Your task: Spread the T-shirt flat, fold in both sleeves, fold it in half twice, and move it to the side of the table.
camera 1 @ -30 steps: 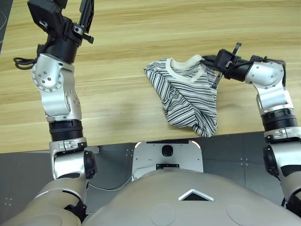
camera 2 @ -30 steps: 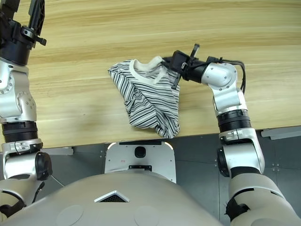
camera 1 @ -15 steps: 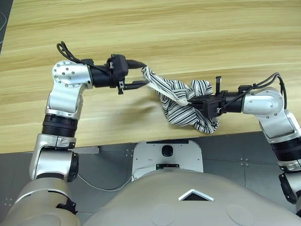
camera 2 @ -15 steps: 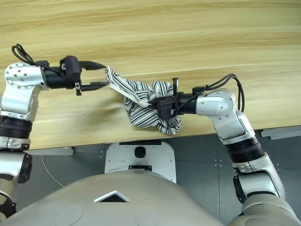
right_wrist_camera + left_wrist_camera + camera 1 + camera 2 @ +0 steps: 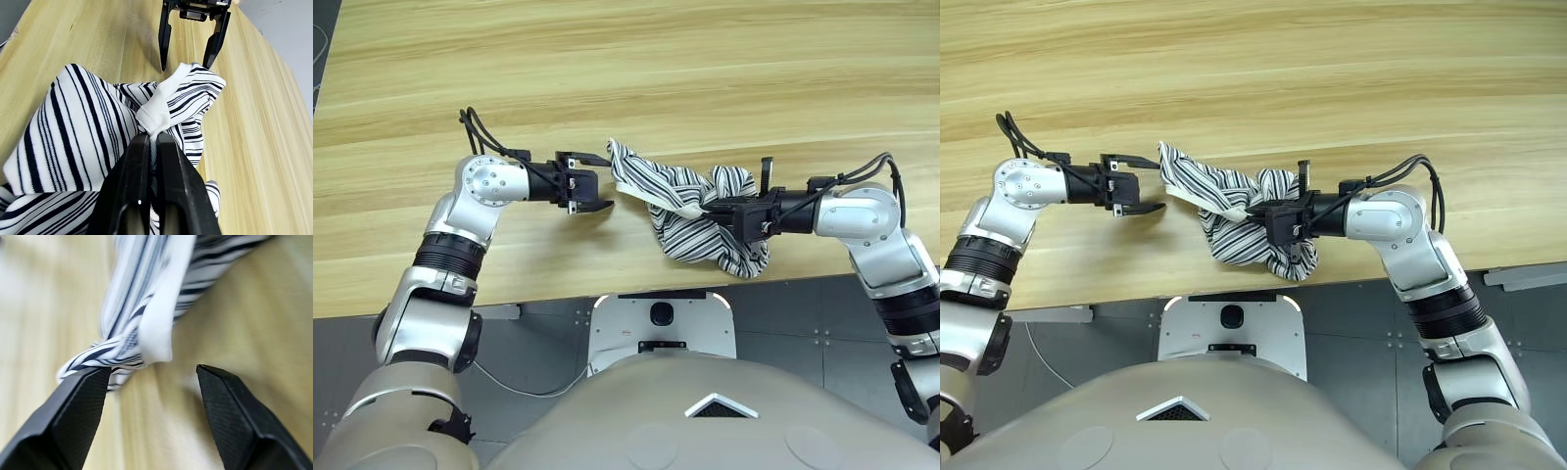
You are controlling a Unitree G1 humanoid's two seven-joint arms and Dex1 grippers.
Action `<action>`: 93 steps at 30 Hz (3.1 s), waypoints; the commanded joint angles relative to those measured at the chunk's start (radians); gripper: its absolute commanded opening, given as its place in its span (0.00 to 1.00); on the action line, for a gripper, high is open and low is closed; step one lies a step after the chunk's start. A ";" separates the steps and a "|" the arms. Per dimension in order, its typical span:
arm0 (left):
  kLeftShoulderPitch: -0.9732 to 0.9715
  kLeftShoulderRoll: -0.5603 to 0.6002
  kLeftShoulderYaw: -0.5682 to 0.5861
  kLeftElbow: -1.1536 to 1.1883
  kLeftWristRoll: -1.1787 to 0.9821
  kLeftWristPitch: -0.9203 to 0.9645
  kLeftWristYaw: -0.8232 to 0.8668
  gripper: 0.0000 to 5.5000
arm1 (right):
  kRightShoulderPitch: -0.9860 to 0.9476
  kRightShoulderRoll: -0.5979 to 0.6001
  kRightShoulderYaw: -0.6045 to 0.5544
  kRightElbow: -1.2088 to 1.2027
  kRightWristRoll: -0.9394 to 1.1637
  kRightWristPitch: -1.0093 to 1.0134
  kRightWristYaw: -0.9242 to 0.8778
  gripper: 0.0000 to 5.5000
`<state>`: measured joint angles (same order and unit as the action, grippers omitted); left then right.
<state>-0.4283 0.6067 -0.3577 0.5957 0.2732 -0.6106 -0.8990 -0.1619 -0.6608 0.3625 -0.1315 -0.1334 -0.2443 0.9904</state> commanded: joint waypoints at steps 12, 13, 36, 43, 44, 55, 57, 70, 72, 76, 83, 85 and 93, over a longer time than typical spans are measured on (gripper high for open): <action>-0.110 0.056 -0.043 0.169 0.332 -0.326 0.484 0.59 | -0.036 0.024 0.011 0.036 -0.003 0.014 -0.017 0.02; -0.112 0.059 -0.046 0.170 0.336 -0.333 0.494 0.59 | -0.038 0.026 0.012 0.038 -0.003 0.013 -0.017 0.02; -0.170 0.022 -0.152 0.273 0.404 -0.411 0.584 0.18 | -0.047 0.057 0.011 0.046 0.002 0.018 -0.033 0.02; -0.170 0.031 -0.159 0.300 0.378 -0.415 0.563 0.02 | -0.050 0.069 -0.016 0.056 0.012 0.011 -0.068 0.02; -0.169 0.040 -0.145 0.301 0.355 -0.417 0.556 0.02 | -0.053 0.068 -0.034 0.056 0.019 0.007 -0.082 0.02; 0.108 0.320 -0.086 -0.352 -0.464 -0.189 0.032 0.02 | -0.018 -0.089 -0.240 0.008 0.259 -0.088 0.019 0.02; 0.186 0.416 -0.064 -0.571 -0.631 -0.032 -0.066 0.02 | -0.045 -0.114 -0.254 0.006 0.341 -0.070 0.088 0.02; 0.036 0.462 0.090 -0.777 -1.007 0.677 -0.381 0.02 | -0.343 -0.122 -0.189 0.035 0.580 0.348 0.329 0.02; -0.063 0.355 0.021 -0.621 -0.828 0.692 -0.328 0.02 | -0.400 -0.051 -0.126 0.198 0.440 0.314 0.247 0.02; -0.512 0.044 -0.103 0.134 -0.345 0.592 0.136 0.02 | -0.741 0.176 -0.044 0.924 0.087 0.250 -0.361 0.02; -0.860 0.283 0.297 -0.287 0.193 -0.039 1.060 0.02 | -1.015 0.050 -0.338 0.337 -0.259 -0.612 -0.955 0.02; -0.395 0.247 0.182 -0.563 0.372 -0.273 0.971 0.02 | -0.554 -0.052 0.044 0.189 -0.560 -0.787 -0.791 0.02; 0.314 0.404 -0.597 -0.353 -0.030 -0.036 -0.033 0.02 | 0.051 -0.298 0.469 0.195 -0.086 -0.470 -0.153 0.02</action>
<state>-0.3248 0.8130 -0.7223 0.2945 0.5470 -0.8433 -0.3162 -0.2329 -0.8061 0.7140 0.2290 -0.3840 -0.8154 0.5284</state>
